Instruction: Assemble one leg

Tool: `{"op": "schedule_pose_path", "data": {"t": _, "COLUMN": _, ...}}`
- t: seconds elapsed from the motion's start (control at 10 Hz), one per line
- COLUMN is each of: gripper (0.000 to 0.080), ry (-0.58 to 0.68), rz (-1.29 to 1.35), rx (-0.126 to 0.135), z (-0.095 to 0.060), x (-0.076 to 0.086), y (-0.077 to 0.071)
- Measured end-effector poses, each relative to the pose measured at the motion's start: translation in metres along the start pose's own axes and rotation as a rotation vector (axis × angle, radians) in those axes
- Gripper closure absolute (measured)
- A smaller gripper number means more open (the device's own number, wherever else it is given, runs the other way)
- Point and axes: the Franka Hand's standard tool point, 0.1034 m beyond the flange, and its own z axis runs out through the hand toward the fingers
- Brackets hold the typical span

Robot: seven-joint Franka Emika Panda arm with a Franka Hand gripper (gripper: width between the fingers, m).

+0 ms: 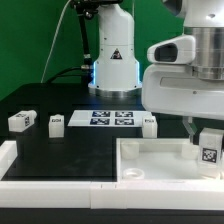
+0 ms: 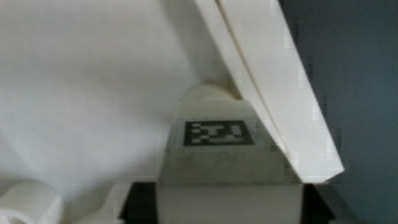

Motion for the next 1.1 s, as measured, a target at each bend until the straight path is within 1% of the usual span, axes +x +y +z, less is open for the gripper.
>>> {"op": "schedule_pose_path", "data": {"t": 0.1, "gripper": 0.0508, "ry": -0.002, "rz": 0.162, "rx": 0.014, "z": 0.0003, "x": 0.0012, "y": -0.0007}}
{"op": "schedule_pose_path", "data": {"t": 0.4, "gripper": 0.0508, "ry": -0.006, "rz": 0.635, "rx": 0.012, "z": 0.001, "x": 0.0012, "y": 0.0002}}
{"op": "schedule_pose_path", "data": {"t": 0.5, "gripper": 0.0508, "ry": -0.016, "rz": 0.74, "rx": 0.003, "z": 0.0012, "x": 0.0014, "y": 0.0}}
{"op": "schedule_pose_path", "data": {"t": 0.6, "gripper": 0.0508, "ry": -0.026, "rz": 0.837, "rx": 0.006, "z": 0.0011, "x": 0.0026, "y": 0.0012}}
{"op": "schedule_pose_path", "data": {"t": 0.8, "gripper": 0.0508, "ry": -0.038, "rz": 0.927, "rx": 0.014, "z": 0.0008, "x": 0.0042, "y": 0.0028}}
{"op": "schedule_pose_path", "data": {"t": 1.0, "gripper": 0.0507, "ry": -0.039, "rz": 0.89, "rx": 0.014, "z": 0.0011, "x": 0.0038, "y": 0.0025}}
{"op": "schedule_pose_path", "data": {"t": 1.1, "gripper": 0.0352, "ry": -0.039, "rz": 0.87, "rx": 0.015, "z": 0.0011, "x": 0.0028, "y": 0.0015}}
